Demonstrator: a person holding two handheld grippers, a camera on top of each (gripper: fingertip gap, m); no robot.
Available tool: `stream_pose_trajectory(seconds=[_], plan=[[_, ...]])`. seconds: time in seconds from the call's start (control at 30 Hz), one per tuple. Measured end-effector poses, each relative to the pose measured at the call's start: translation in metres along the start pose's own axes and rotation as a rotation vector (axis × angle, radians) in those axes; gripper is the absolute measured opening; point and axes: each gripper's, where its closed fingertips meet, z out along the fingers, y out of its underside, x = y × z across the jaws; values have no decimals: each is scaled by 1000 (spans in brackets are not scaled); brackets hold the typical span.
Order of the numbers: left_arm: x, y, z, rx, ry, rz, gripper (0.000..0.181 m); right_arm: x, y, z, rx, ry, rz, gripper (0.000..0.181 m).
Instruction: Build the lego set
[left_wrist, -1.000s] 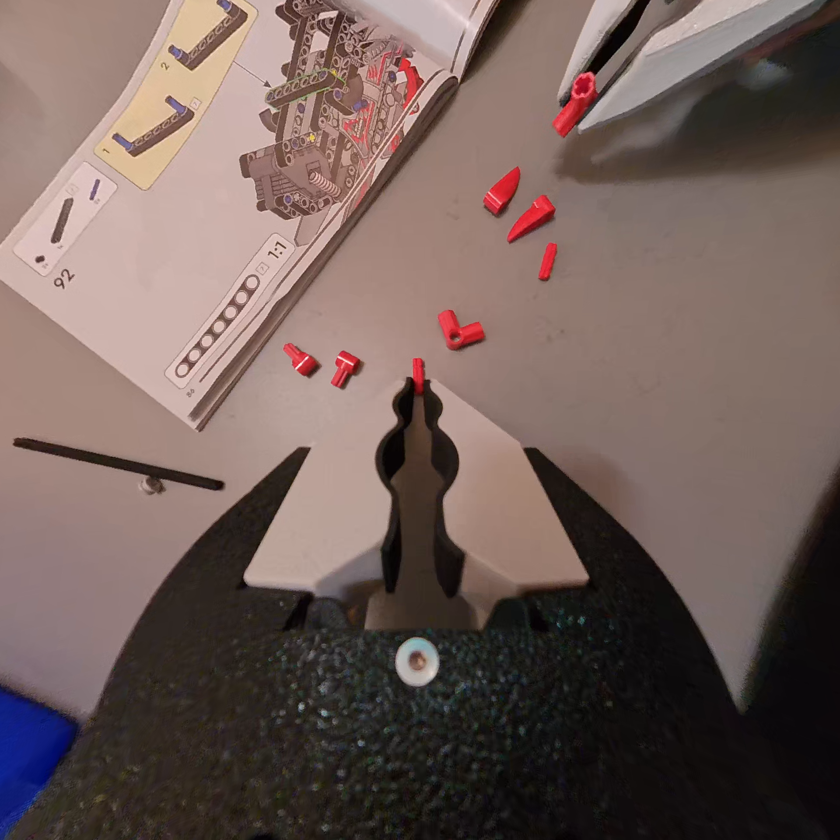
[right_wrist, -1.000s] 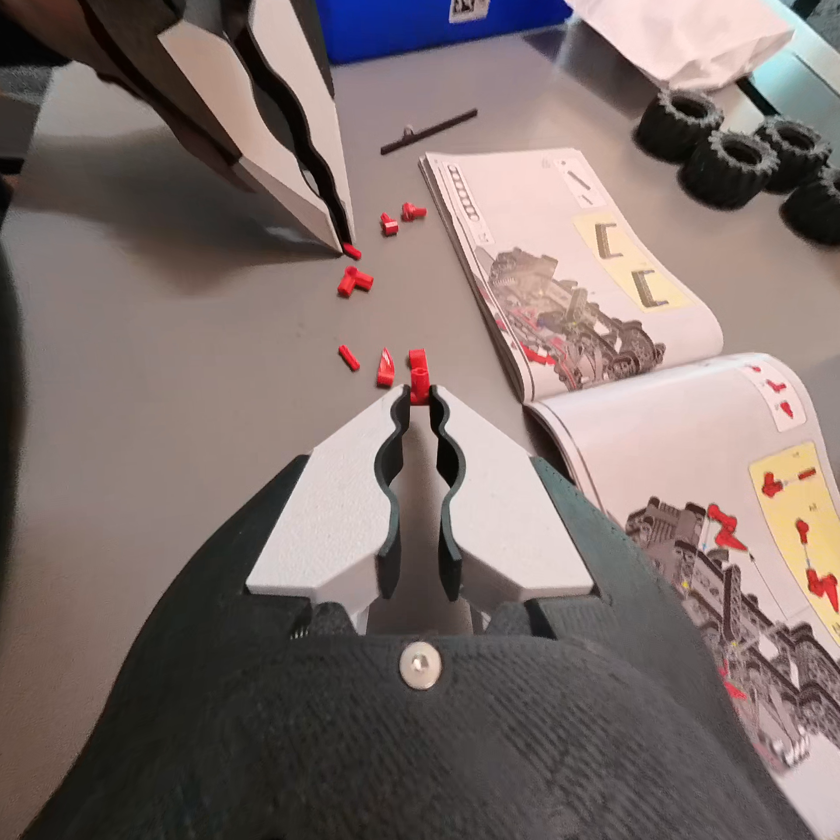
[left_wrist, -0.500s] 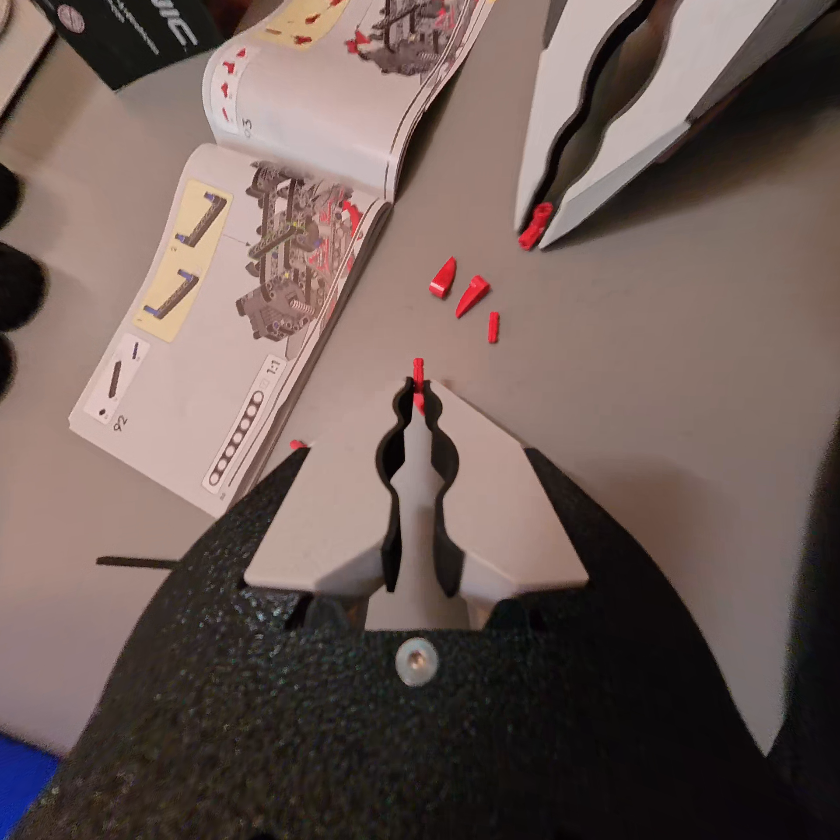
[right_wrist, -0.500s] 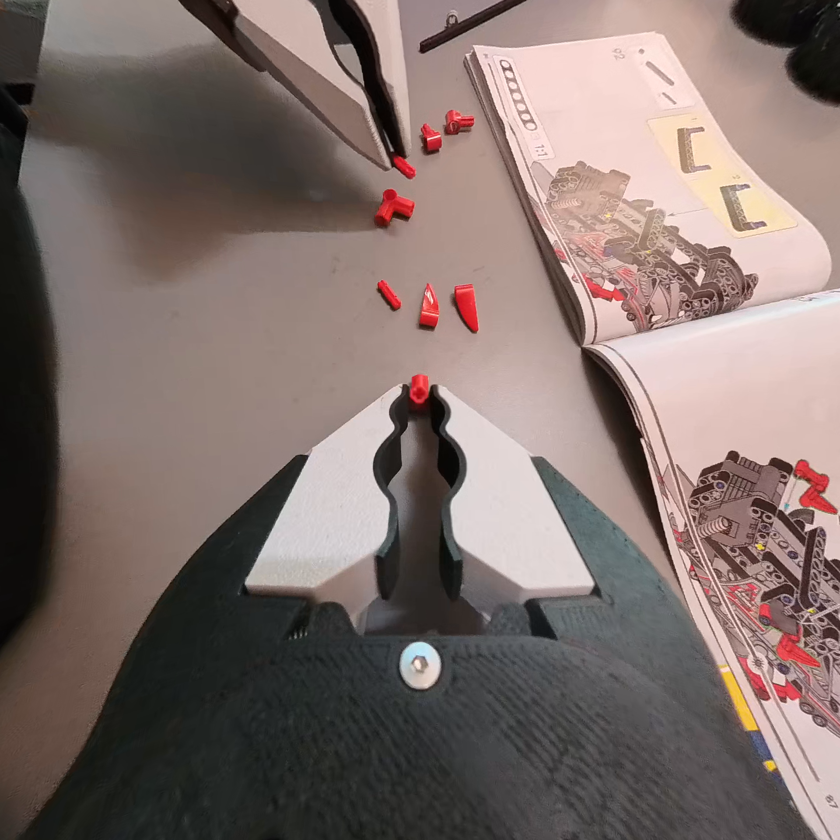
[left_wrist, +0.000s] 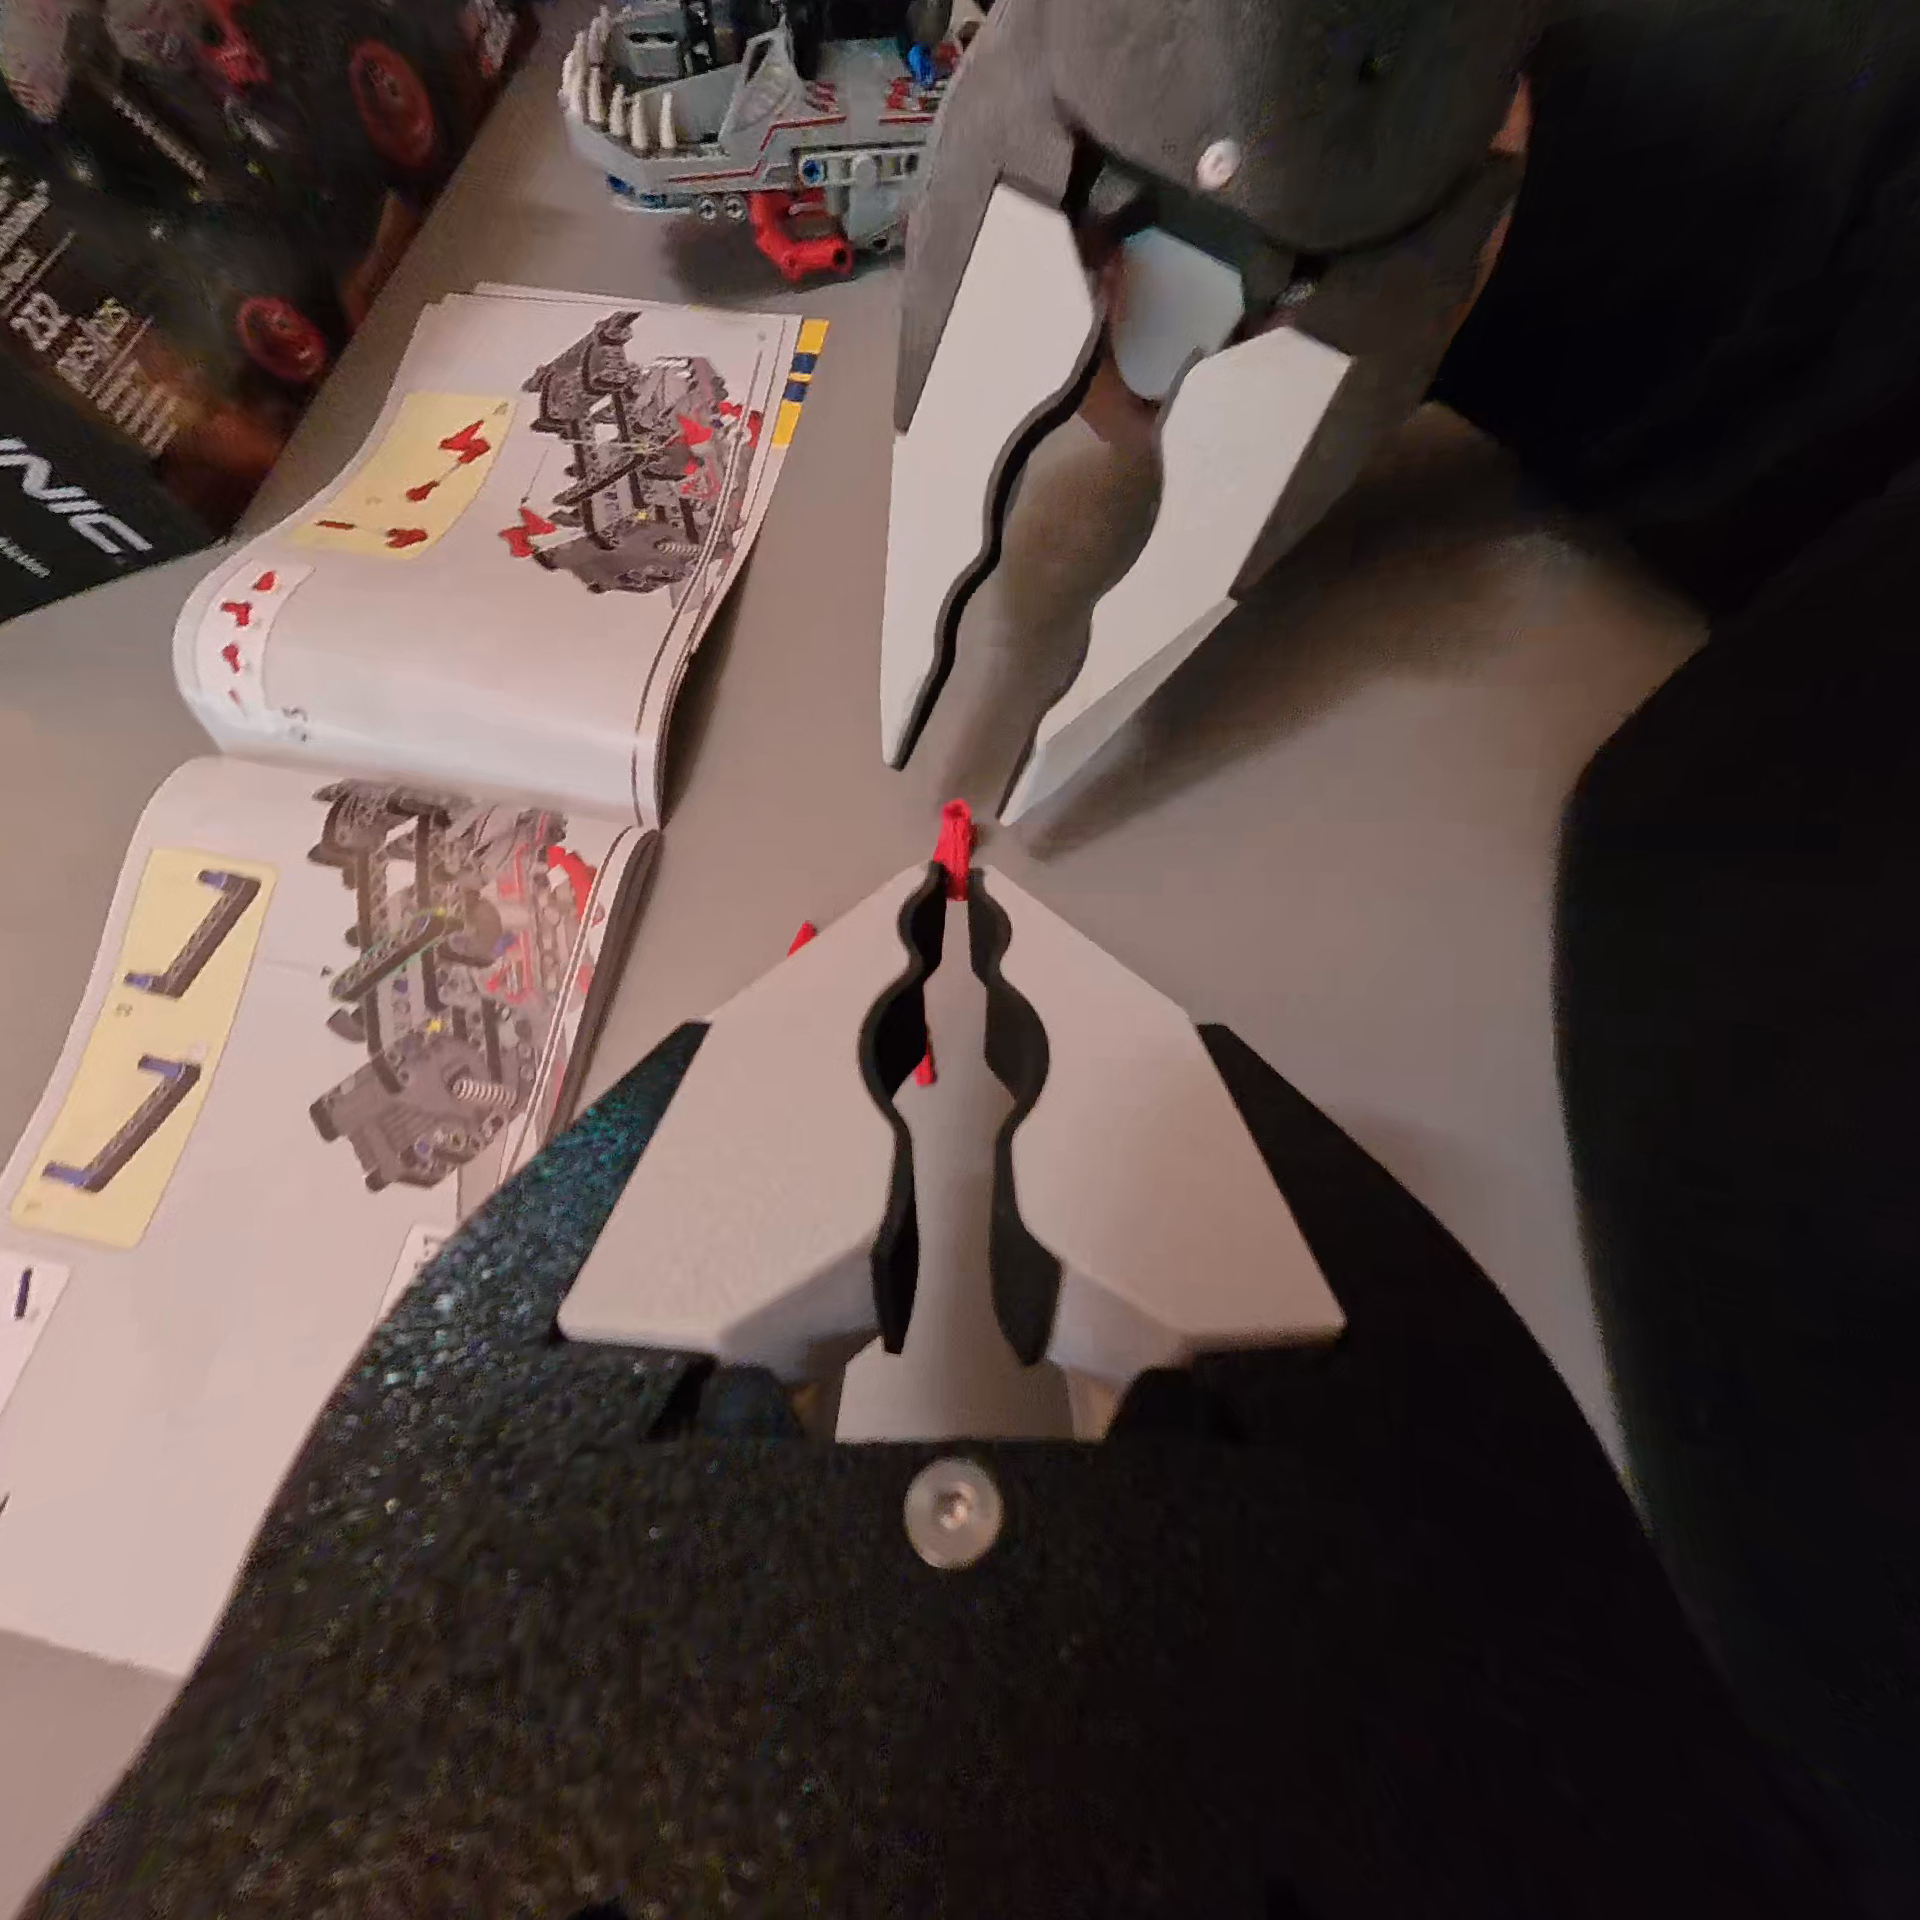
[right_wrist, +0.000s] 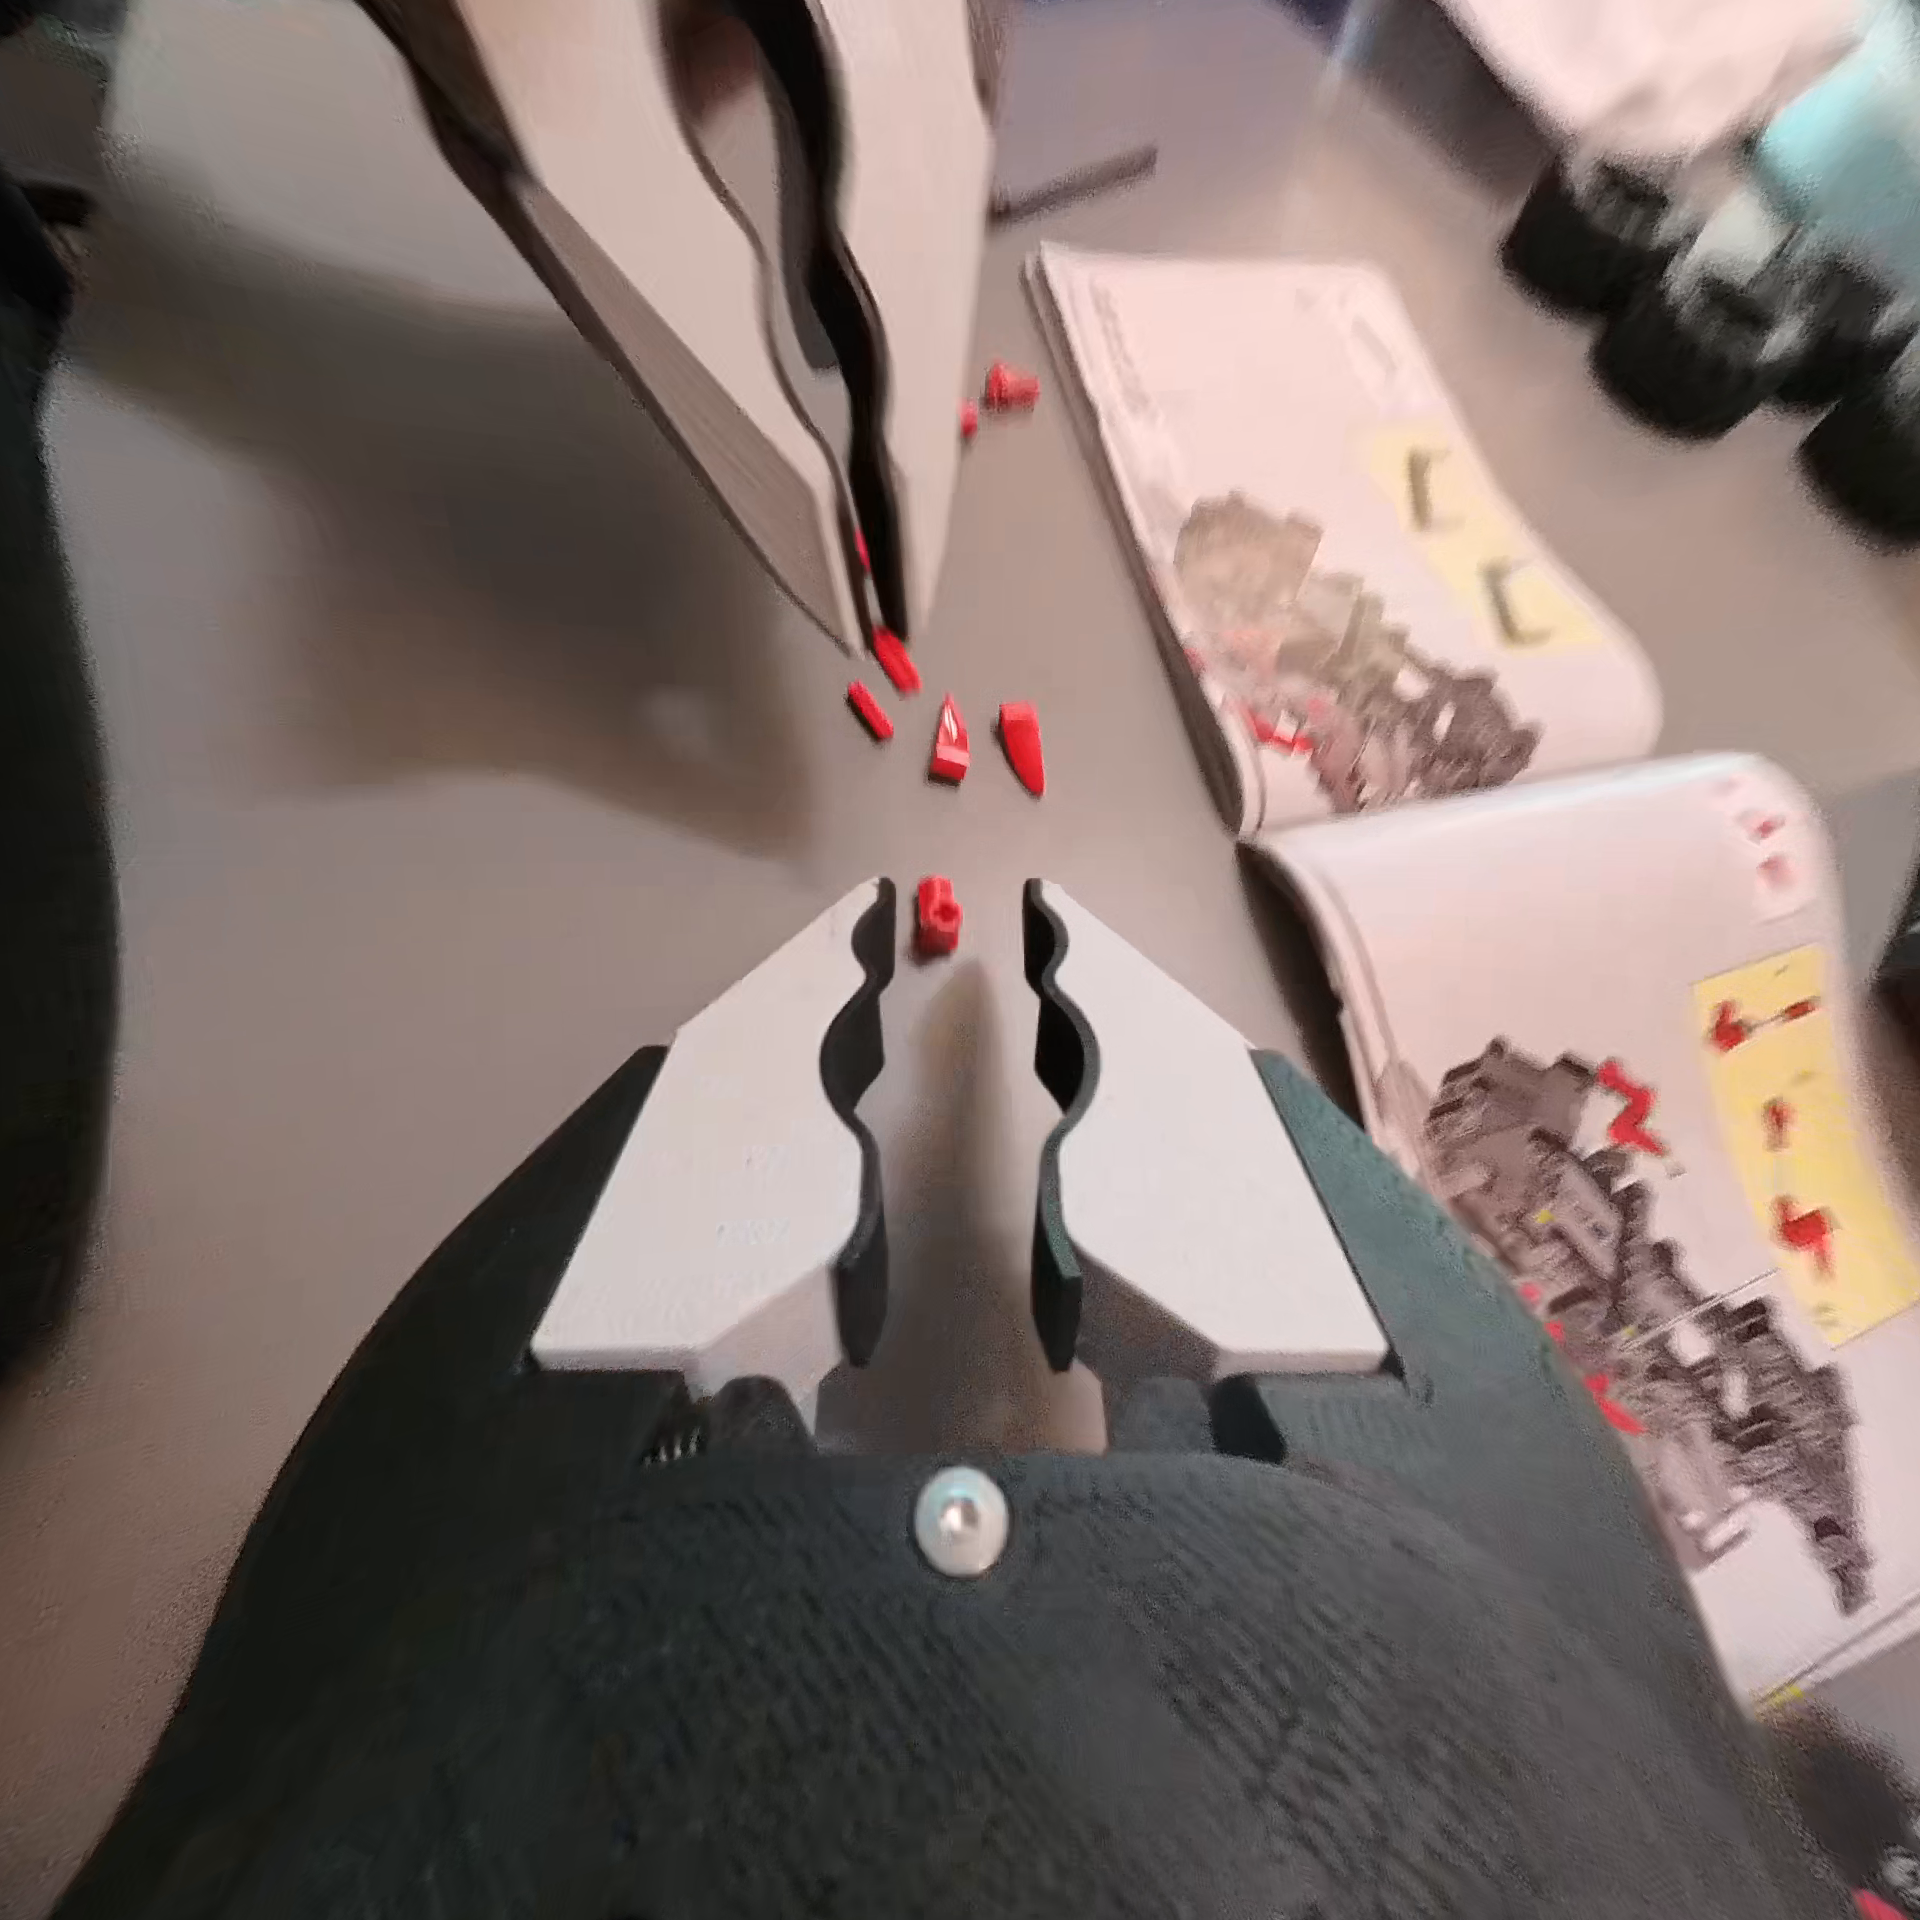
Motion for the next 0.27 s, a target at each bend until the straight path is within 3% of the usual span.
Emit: stream_pose_trajectory(seconds=[0.1,0.27], plan=[[1,-6,3,-10,28,7,1,-3,-25,-11,116,42,-86,24],[4,-11,8,-13,80,-72,1,-5,-34,-14,129,154,-277,18]])
